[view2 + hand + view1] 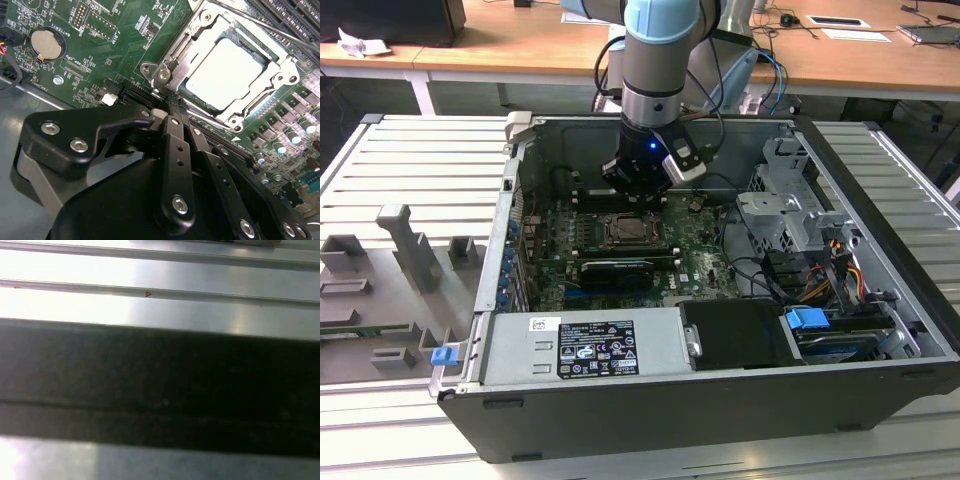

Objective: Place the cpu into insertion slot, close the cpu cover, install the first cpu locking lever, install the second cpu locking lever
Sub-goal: 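Install the first cpu locking lever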

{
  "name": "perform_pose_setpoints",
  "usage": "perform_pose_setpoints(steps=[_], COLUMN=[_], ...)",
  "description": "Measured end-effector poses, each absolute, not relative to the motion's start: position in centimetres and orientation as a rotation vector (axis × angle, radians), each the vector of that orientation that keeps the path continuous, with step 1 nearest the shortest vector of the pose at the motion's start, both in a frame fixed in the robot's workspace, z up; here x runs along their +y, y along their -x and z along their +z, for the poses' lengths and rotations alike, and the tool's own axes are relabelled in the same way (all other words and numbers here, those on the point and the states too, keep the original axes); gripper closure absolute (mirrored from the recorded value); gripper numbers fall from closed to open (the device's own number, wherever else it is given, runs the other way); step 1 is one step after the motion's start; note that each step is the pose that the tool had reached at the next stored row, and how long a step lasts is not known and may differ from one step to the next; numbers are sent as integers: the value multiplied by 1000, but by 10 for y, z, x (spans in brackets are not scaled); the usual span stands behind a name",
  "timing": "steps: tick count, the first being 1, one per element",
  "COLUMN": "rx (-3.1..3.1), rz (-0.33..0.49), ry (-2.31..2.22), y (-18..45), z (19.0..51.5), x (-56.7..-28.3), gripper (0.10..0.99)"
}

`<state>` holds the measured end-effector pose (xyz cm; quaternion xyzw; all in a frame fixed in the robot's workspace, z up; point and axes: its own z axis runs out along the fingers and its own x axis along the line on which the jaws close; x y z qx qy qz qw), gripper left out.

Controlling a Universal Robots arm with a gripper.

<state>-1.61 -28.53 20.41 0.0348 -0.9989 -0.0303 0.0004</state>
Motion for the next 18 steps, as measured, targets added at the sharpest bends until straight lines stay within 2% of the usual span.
perform_pose_setpoints(steps=[11,18], rx=[-3137,-3138], rz=[-46,-48], ry=[-109,-109], y=[16,17], z=[204,212], x=[-285,-285], gripper=[980,980])
